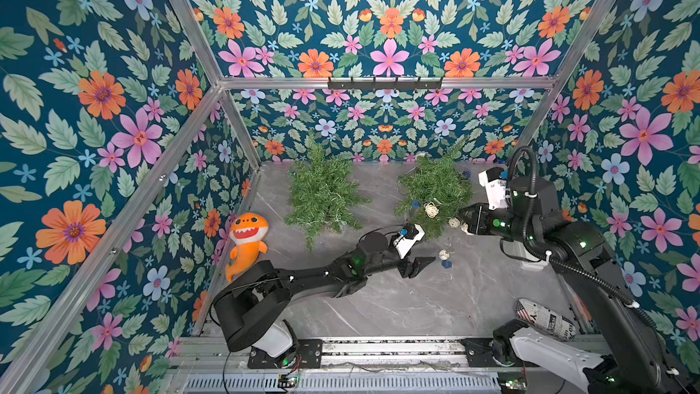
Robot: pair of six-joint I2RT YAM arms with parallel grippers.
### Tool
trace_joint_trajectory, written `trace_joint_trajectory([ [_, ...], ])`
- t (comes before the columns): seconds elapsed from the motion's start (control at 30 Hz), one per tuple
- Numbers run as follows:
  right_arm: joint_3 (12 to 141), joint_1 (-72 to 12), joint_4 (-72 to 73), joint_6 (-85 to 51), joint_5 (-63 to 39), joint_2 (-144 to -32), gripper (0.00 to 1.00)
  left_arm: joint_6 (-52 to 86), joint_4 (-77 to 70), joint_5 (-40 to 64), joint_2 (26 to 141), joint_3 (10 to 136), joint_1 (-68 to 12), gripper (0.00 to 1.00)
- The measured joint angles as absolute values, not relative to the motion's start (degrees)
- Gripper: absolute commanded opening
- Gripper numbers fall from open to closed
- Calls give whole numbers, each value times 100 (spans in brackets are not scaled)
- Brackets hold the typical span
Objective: Wrap string light around the christmas tree
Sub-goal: Wrap the light string around the Christmas tree.
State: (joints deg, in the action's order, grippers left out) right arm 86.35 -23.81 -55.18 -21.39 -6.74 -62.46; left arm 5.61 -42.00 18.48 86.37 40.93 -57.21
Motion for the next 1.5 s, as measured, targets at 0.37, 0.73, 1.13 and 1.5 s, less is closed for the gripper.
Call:
trace_joint_trajectory([
  [0.37, 10624, -1756, -5638, -799, 331, -8097, 0, 548, -4088, 1673, 8477, 4071, -5485, 59],
  [0.73, 9675, -1221, -5078, -587, 69, -8462, 35, 609, -4154, 1651, 8471, 3977, -5404, 58],
  [1.13, 8543, -799, -5162, -1170, -565, -7207, 57, 720, -4187, 1664, 8573, 4032, -5277, 56],
  [1.5, 6219, -215, -4578, -2217, -1306, -5924, 52, 886, -4276, 1656, 9015, 4305, -5262, 54],
])
